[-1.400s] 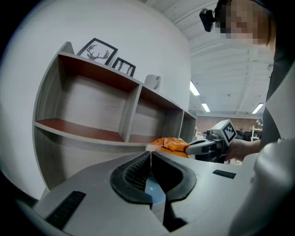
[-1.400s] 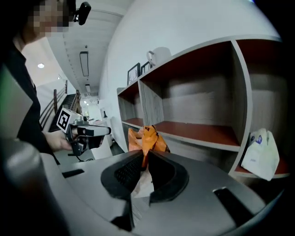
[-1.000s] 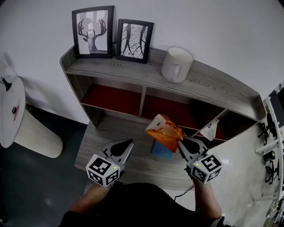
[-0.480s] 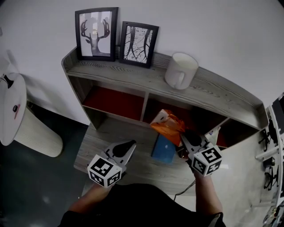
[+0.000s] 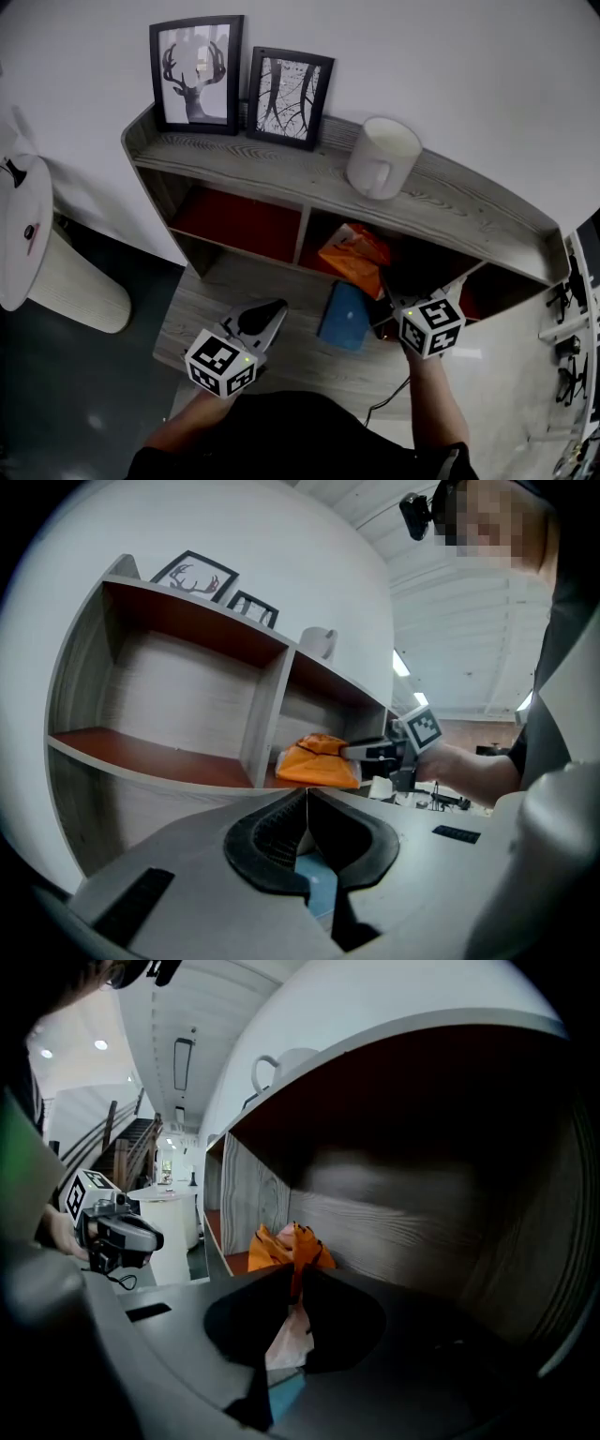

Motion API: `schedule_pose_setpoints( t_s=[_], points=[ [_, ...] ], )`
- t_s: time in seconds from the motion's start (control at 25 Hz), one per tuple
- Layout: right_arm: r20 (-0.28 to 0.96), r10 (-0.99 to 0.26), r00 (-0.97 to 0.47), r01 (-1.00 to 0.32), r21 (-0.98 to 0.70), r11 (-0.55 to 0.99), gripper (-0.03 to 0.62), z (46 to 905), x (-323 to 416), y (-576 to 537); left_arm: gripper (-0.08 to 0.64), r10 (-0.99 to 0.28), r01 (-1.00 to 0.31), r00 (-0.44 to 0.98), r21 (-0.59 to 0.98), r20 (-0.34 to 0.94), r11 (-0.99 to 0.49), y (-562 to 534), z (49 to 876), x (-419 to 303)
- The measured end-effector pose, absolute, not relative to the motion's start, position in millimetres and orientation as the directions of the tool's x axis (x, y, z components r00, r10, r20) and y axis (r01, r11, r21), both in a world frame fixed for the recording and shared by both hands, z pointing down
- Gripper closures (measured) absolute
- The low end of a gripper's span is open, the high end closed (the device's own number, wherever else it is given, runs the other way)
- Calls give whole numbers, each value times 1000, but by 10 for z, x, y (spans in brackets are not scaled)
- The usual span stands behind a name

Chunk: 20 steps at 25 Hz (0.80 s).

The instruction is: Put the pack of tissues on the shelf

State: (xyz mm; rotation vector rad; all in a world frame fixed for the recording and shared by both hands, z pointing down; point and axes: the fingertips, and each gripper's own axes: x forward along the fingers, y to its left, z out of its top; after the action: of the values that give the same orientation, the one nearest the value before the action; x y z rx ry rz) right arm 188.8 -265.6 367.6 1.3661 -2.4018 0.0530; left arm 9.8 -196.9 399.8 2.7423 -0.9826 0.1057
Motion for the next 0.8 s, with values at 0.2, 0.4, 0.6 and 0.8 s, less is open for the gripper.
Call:
schedule_pose_setpoints(
  t_s=[0.2, 0.4, 0.6, 0.8],
  points=[
    [357, -827, -433, -829, 202, 521, 558, 3691, 1870, -2823, 541, -623, -640, 768, 193, 146, -744, -1965, 4022, 83],
    [366, -837, -406, -837, 220, 502, 554, 3695, 1887, -2905, 541, -632, -648, 761, 196, 143, -736, -1922, 4015, 37],
    [320, -875, -364, -872, 212, 441, 492, 3593, 2017, -2871, 541, -638, -652, 758, 197, 138, -732, -1845, 3995, -3],
    [272, -890, -366, -889, 182, 421, 491, 3491, 2055, -2689, 541, -632, -645, 764, 197, 132, -738, -1740, 3972, -2]
  ],
)
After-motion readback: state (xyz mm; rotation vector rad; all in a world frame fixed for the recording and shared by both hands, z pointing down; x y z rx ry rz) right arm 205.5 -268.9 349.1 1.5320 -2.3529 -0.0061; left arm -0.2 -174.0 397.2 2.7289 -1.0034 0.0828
